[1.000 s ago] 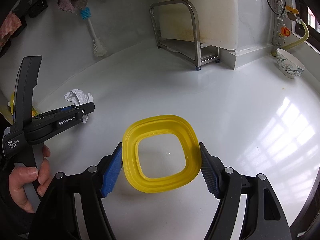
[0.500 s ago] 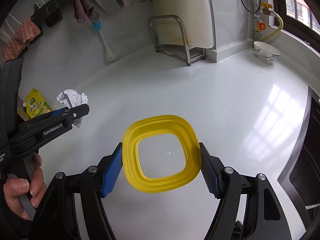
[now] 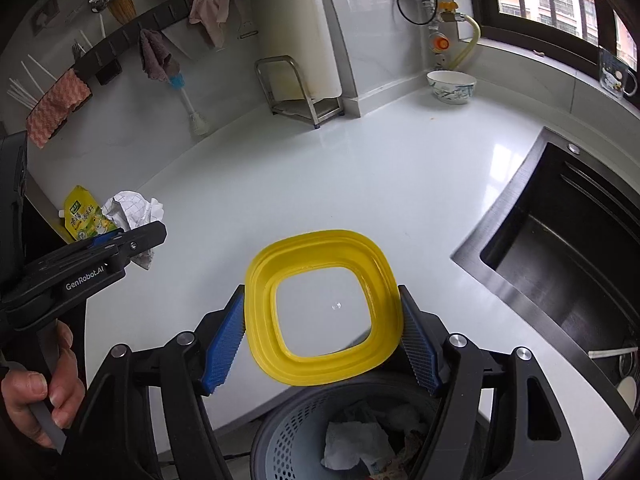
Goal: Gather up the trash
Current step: 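Carry the crumpled paper and yellow lid over the wastebasket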
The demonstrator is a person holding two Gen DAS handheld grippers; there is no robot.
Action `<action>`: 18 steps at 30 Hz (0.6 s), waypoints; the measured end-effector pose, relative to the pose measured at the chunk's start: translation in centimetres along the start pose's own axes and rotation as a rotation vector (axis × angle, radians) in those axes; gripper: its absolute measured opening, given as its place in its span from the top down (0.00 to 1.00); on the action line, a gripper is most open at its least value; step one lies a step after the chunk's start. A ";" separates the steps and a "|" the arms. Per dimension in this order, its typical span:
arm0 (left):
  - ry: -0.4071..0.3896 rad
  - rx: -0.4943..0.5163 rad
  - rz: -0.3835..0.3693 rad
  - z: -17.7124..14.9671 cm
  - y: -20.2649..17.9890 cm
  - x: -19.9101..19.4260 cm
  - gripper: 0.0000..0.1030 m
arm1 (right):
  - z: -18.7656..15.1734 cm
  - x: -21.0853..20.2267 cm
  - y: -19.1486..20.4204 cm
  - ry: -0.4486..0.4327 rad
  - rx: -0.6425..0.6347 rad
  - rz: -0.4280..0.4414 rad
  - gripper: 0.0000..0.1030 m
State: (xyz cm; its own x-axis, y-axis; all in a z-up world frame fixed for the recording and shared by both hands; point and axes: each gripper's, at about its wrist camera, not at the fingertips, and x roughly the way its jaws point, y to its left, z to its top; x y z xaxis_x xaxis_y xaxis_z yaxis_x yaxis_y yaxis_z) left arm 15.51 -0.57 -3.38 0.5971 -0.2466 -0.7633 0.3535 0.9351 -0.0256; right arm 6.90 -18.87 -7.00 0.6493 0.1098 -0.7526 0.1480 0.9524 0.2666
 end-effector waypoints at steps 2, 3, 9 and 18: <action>0.001 0.013 -0.008 -0.8 -1.3 -0.9 0.68 | -0.9 -1.3 -1.2 -0.006 0.014 -0.008 0.33; 0.002 0.020 -0.011 -1.2 -1.9 -1.3 0.68 | -1.3 -1.9 -1.7 -0.008 0.019 -0.011 0.33; 0.023 0.041 -0.025 -3.5 -5.3 -2.8 0.68 | -4.0 -4.9 -4.5 -0.014 0.013 -0.049 0.33; 0.055 0.049 -0.009 -7.3 -8.4 -4.2 0.67 | -7.1 -7.3 -6.6 -0.009 -0.008 -0.081 0.33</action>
State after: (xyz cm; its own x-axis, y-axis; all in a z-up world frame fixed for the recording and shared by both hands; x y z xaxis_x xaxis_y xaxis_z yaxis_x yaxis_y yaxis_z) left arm 4.75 -5.51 -4.69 0.5536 -0.2395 -0.7976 0.3943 0.9190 -0.0023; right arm -4.11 -23.95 -7.56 0.6419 0.0302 -0.7662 0.1943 0.9602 0.2006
